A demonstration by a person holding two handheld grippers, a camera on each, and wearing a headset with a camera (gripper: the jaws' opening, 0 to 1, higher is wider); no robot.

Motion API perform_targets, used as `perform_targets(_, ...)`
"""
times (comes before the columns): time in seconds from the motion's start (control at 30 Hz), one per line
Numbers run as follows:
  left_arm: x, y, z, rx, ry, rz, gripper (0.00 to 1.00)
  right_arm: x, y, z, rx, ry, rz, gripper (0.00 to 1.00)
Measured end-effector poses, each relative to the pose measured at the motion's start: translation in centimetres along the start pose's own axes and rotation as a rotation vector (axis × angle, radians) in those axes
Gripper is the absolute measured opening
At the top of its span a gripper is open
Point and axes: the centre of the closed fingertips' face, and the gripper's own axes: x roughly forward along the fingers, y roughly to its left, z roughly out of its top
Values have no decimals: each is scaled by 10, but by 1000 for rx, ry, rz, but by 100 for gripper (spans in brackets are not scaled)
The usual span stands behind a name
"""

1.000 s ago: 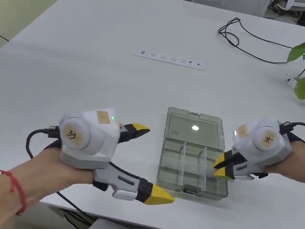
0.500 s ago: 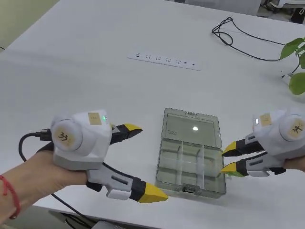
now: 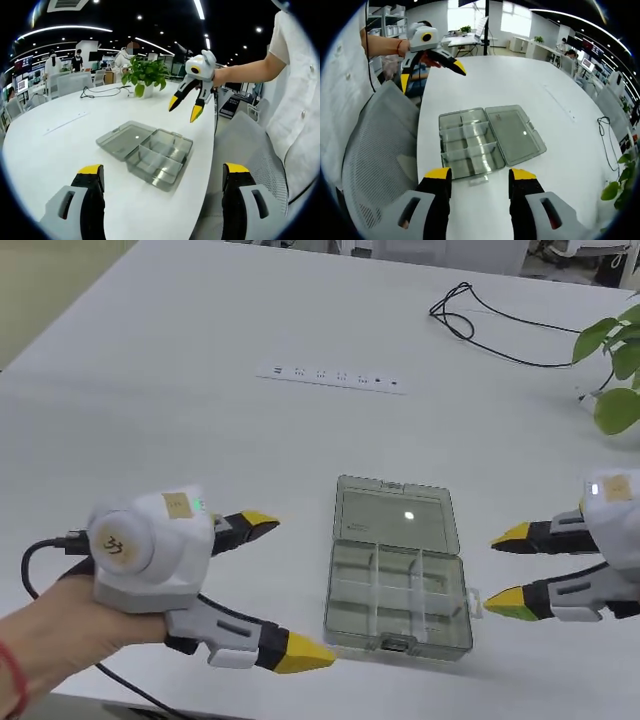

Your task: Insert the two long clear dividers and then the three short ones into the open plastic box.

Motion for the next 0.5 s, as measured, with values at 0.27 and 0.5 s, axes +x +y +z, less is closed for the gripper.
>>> perform_targets(0.27,-3,4,-5,9,20,2,100,-16,-1,-12,93,-72,-48,57)
perform_targets(0.5,-4,9,-11,11,31,10,100,-26,5,-22,142,-97,-86,66)
